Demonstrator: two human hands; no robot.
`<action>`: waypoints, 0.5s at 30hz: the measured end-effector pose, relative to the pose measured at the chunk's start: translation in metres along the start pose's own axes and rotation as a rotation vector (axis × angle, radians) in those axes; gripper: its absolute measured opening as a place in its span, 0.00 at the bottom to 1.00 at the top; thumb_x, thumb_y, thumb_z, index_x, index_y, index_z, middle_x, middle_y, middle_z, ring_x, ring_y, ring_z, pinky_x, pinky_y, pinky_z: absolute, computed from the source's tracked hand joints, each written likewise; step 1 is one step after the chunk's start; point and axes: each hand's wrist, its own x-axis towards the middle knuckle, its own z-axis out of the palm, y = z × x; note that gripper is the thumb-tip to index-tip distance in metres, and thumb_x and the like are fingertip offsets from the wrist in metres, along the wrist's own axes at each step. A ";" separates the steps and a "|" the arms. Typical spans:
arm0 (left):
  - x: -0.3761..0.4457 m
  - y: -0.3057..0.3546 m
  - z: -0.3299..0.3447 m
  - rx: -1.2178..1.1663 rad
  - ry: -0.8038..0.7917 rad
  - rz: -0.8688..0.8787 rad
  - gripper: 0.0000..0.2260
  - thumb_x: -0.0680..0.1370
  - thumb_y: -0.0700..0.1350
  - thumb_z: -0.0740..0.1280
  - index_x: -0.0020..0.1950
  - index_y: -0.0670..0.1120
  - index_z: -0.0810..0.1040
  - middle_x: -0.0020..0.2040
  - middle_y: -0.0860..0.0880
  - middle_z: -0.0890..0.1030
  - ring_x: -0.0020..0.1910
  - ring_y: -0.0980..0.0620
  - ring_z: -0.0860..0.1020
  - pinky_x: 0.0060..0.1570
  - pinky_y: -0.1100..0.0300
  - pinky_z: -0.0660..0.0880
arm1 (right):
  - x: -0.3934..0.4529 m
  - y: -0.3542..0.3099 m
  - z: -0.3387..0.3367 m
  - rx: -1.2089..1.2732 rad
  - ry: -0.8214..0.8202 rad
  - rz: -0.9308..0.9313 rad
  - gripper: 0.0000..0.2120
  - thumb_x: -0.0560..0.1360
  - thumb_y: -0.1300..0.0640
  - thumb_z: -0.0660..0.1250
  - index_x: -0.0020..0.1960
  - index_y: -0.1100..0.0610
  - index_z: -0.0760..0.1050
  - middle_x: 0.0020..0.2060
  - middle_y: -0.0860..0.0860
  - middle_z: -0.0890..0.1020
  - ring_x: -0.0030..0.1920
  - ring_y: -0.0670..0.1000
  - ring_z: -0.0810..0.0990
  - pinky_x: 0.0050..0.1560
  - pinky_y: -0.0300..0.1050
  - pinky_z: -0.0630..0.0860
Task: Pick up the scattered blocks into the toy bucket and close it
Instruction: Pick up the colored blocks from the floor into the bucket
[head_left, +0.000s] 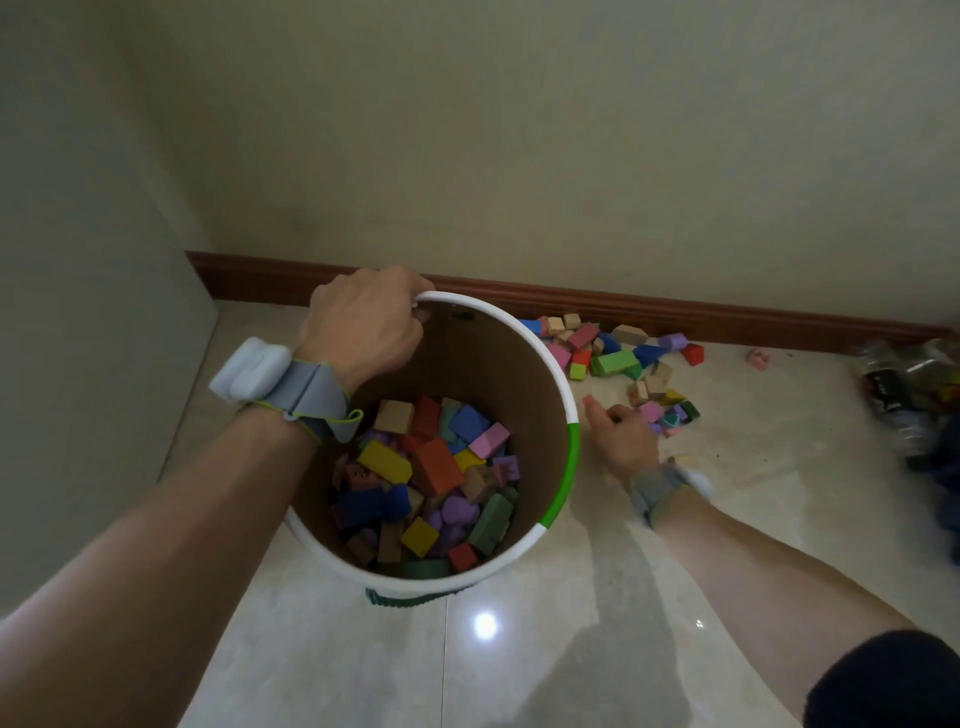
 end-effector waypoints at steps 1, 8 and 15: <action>0.000 0.001 -0.001 -0.003 -0.004 0.001 0.15 0.77 0.51 0.62 0.62 0.57 0.76 0.56 0.42 0.79 0.54 0.36 0.76 0.48 0.50 0.69 | 0.000 -0.008 -0.007 0.144 -0.045 0.080 0.26 0.78 0.35 0.60 0.49 0.58 0.80 0.47 0.55 0.79 0.49 0.57 0.78 0.48 0.47 0.72; -0.001 0.001 -0.004 -0.025 -0.032 -0.003 0.14 0.77 0.51 0.62 0.61 0.57 0.76 0.55 0.42 0.80 0.53 0.36 0.76 0.48 0.50 0.69 | -0.020 -0.070 -0.072 0.927 -0.571 0.227 0.21 0.78 0.38 0.61 0.45 0.57 0.77 0.37 0.58 0.80 0.30 0.54 0.78 0.18 0.36 0.67; -0.004 0.000 -0.006 -0.061 -0.042 -0.039 0.13 0.76 0.50 0.63 0.60 0.57 0.77 0.56 0.42 0.79 0.54 0.36 0.76 0.50 0.49 0.70 | -0.085 -0.148 -0.136 1.092 -1.099 -0.007 0.20 0.80 0.40 0.56 0.49 0.57 0.74 0.43 0.59 0.77 0.37 0.52 0.72 0.15 0.33 0.63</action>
